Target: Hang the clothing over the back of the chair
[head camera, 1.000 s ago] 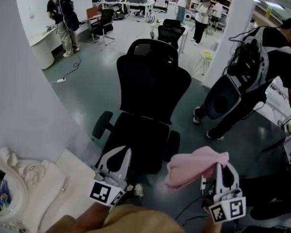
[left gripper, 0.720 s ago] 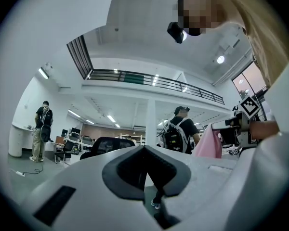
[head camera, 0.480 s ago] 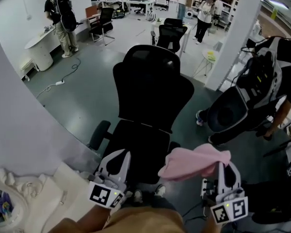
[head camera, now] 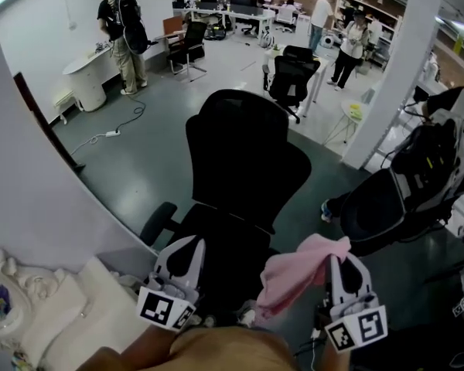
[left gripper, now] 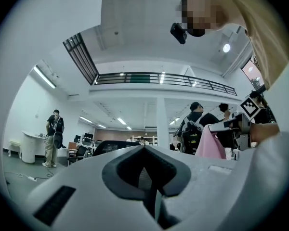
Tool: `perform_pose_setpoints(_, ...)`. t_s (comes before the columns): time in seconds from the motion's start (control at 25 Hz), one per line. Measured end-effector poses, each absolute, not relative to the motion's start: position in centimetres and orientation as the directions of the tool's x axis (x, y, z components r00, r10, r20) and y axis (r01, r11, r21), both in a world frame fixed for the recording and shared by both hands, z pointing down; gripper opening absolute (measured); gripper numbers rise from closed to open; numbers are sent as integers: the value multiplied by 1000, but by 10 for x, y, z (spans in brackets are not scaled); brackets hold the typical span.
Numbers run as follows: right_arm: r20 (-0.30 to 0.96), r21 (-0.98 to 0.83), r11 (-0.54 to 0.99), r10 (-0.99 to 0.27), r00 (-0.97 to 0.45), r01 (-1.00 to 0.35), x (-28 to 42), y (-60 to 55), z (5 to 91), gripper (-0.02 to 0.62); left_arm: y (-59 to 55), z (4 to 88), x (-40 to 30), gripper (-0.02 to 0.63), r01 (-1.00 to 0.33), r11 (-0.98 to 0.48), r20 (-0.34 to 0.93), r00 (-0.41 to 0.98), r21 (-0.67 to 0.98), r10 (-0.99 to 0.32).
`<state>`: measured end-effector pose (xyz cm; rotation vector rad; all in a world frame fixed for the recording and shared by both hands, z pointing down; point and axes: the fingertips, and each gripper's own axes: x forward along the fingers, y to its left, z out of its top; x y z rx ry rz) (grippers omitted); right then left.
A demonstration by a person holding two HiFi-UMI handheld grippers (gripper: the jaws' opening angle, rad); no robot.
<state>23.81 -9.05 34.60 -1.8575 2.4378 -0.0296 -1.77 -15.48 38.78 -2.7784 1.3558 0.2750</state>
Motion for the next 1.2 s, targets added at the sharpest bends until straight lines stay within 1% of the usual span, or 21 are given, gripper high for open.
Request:
perform_pose_setpoints(0.24, -31, -7, 397, -917, -397, -918, 241, -125, 342, 34, -163, 388, 8, 5, -820, -571, -176, 557, 36, -812)
perform_pose_setpoints(0.44, -59, 21, 497, -866, -497, -868, 234, -155, 324, 34, -171, 383, 13, 5, -844, -536, -191, 525, 5, -829)
perform_pose_setpoints(0.52, -71, 34, 534, -842, -535, -845, 229, -168, 316, 34, -175, 385, 14, 5, -852, -524, -179, 517, -8, -837)
perform_pose_setpoints(0.68, -107, 68, 599, -791, -603, -798, 214, -198, 294, 34, -183, 385, 9, 5, -868, -497, -180, 489, -4, -853)
perform_pose_setpoints(0.8, -130, 95, 628, -761, -635, -772, 201, -223, 277, 34, -196, 389, 3, 5, -881, -472, -179, 464, 3, -867)
perform_pose_setpoints(0.96, -129, 124, 645, -743, -657, -754, 183, -259, 265, 34, -207, 386, -4, 5, -892, -451, -195, 439, 23, -877)
perform_pose_setpoints(1.04, -132, 135, 649, -737, -663, -748, 175, -276, 259, 34, -212, 383, -8, 5, -893, -450, -213, 437, 12, -874)
perform_pose_setpoints(1.2, -129, 190, 636, -740, -661, -748, 164, -312, 245, 34, -219, 386, -20, 4, -904, -427, -201, 417, 7, -886)
